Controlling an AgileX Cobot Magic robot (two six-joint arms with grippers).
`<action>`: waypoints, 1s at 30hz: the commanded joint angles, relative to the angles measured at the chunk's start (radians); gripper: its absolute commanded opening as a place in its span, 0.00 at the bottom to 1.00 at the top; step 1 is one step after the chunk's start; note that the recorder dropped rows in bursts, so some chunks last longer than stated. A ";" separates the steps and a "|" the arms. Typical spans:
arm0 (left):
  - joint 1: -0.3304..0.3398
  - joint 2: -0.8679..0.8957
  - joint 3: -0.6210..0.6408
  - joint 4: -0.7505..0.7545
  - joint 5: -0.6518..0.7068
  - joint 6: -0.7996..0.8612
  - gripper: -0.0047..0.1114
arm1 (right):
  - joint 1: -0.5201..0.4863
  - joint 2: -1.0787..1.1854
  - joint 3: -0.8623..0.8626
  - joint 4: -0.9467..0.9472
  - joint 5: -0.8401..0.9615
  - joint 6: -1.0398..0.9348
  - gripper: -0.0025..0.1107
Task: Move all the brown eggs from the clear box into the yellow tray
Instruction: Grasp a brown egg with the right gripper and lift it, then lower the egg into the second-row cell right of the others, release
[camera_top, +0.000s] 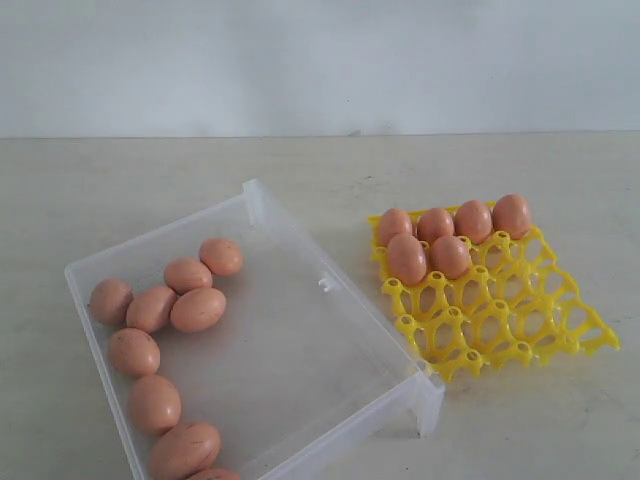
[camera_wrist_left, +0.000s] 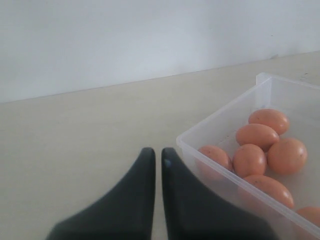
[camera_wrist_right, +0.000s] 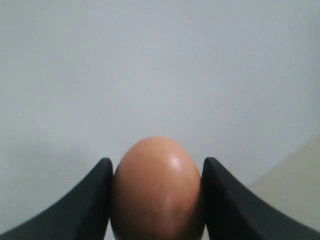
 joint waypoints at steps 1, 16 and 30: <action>-0.003 -0.003 0.004 -0.007 -0.007 -0.001 0.08 | -0.025 -0.012 -0.033 -0.764 -0.098 0.153 0.02; -0.003 -0.003 0.004 -0.007 -0.007 -0.001 0.08 | 0.095 0.097 -0.068 -1.809 -0.026 0.527 0.02; -0.003 -0.003 0.004 -0.007 -0.007 -0.001 0.08 | -0.132 0.390 -0.055 -1.626 -0.421 0.508 0.02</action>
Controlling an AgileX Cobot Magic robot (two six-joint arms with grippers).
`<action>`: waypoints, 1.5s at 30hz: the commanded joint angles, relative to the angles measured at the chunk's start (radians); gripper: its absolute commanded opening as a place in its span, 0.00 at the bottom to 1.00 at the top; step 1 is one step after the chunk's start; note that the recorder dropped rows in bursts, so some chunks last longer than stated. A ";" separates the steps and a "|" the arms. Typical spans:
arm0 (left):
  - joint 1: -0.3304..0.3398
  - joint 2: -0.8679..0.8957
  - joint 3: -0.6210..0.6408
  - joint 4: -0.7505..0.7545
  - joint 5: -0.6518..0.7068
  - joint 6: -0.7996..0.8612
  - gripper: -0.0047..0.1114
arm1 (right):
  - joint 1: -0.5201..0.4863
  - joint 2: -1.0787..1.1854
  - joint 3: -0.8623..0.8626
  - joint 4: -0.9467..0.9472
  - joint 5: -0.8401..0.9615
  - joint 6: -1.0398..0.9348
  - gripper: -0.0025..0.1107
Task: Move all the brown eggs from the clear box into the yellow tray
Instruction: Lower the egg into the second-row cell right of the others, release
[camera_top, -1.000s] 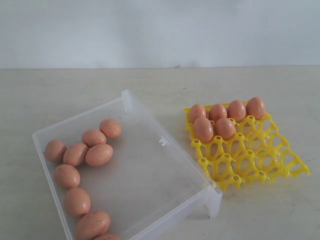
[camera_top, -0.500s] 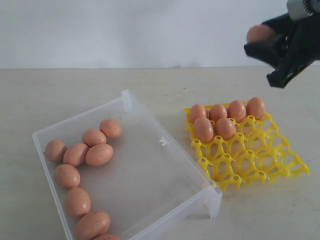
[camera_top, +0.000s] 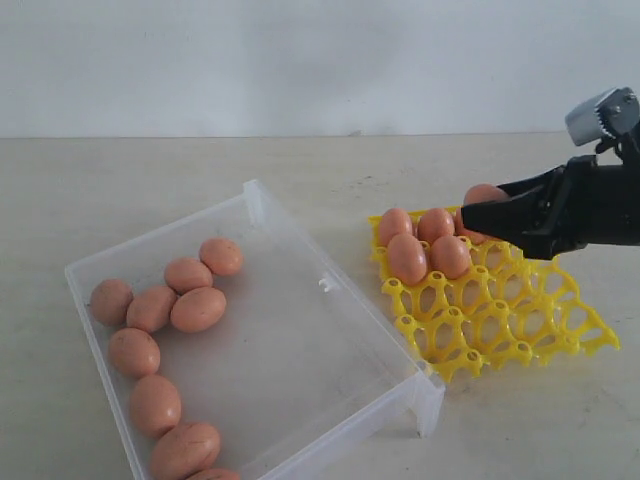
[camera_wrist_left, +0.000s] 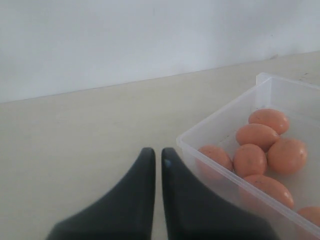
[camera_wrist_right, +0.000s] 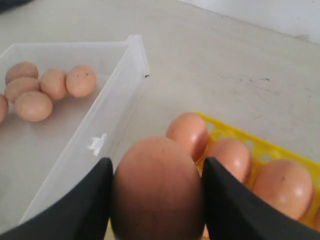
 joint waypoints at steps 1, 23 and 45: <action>-0.003 -0.003 0.004 -0.007 -0.007 -0.001 0.08 | -0.066 0.062 0.002 0.065 -0.121 -0.019 0.02; -0.003 -0.003 0.004 -0.007 -0.007 -0.001 0.08 | -0.030 0.124 0.002 0.183 0.068 -0.067 0.02; -0.003 -0.003 0.004 -0.007 -0.007 -0.001 0.08 | -0.006 0.219 0.002 0.295 0.068 -0.175 0.30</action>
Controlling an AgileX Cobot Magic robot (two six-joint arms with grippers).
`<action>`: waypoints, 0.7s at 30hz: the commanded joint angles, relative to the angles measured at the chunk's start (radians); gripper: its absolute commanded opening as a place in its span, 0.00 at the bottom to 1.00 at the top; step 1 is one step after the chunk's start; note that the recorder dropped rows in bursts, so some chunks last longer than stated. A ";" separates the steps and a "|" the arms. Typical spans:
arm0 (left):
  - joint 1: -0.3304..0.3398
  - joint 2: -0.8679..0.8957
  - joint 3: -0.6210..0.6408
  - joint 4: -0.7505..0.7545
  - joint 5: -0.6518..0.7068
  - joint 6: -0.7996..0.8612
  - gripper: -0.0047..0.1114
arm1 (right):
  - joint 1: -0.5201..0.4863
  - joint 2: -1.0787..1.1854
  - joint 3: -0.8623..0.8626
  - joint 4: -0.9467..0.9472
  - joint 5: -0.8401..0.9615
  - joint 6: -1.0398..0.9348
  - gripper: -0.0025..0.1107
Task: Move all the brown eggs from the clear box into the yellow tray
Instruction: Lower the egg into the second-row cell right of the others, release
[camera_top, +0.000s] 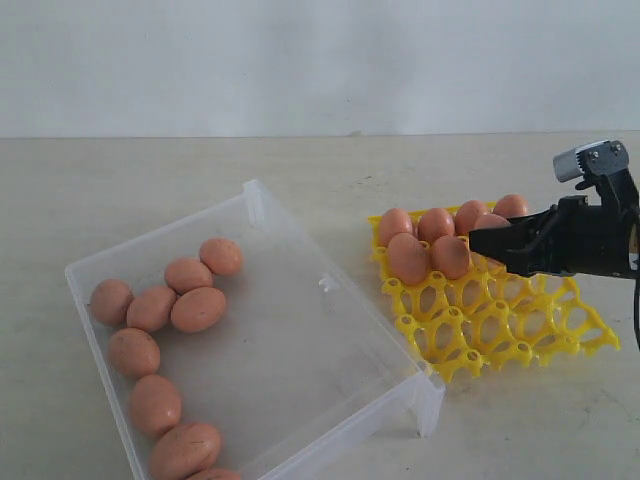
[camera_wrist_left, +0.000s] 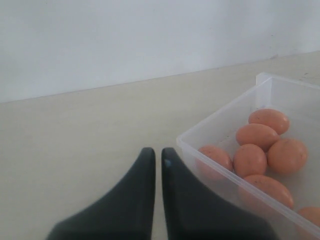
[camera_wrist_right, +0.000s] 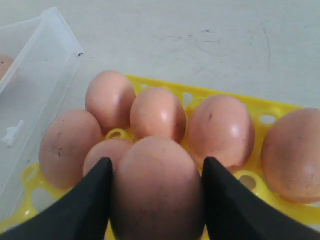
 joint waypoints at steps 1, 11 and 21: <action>-0.003 -0.003 0.004 -0.007 -0.007 -0.001 0.08 | 0.000 0.018 0.002 0.076 -0.005 -0.011 0.33; -0.003 -0.003 0.004 -0.007 -0.007 -0.001 0.08 | 0.000 0.023 0.002 0.109 -0.018 -0.055 0.36; -0.003 -0.003 0.004 -0.007 -0.007 -0.001 0.08 | 0.000 0.023 0.002 0.122 -0.058 -0.055 0.54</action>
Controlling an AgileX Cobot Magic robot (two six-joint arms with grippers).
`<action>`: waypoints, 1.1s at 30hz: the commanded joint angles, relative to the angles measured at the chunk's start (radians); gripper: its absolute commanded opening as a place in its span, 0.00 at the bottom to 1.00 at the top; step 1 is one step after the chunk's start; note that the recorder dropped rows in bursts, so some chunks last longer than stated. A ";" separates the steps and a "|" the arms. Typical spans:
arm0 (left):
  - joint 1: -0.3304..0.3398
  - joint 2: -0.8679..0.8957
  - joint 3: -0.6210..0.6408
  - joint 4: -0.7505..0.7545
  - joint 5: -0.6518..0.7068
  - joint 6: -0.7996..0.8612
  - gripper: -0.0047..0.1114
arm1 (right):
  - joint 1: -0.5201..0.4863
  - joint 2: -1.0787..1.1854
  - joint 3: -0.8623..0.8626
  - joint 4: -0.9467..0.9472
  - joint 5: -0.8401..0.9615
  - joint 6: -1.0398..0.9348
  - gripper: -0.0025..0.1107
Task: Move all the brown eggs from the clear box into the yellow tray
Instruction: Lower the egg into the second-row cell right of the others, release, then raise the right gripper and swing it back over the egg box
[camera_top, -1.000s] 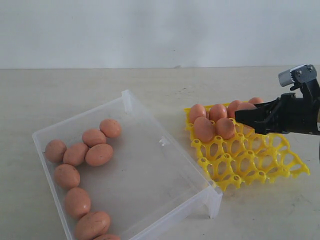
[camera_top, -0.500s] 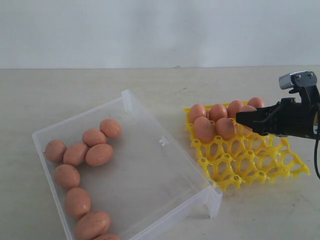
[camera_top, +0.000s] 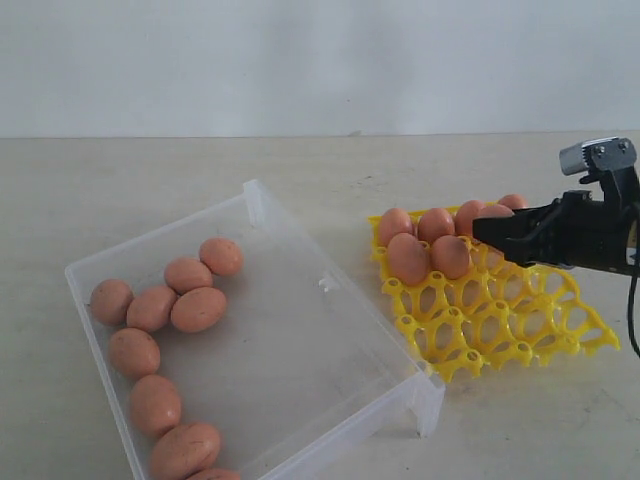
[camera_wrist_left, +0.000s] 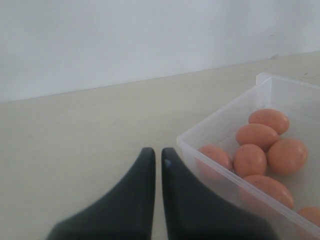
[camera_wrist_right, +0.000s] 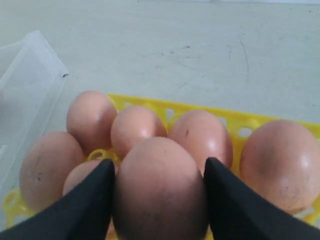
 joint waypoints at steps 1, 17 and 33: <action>-0.003 -0.003 0.004 -0.007 -0.007 -0.001 0.08 | 0.000 0.002 0.002 0.022 -0.036 -0.011 0.56; -0.003 -0.003 0.004 -0.007 -0.007 -0.001 0.08 | 0.000 -0.105 0.000 0.196 -0.309 0.126 0.27; -0.003 -0.003 0.004 -0.007 -0.007 -0.001 0.08 | 0.300 -0.348 -0.440 -0.641 0.231 1.011 0.02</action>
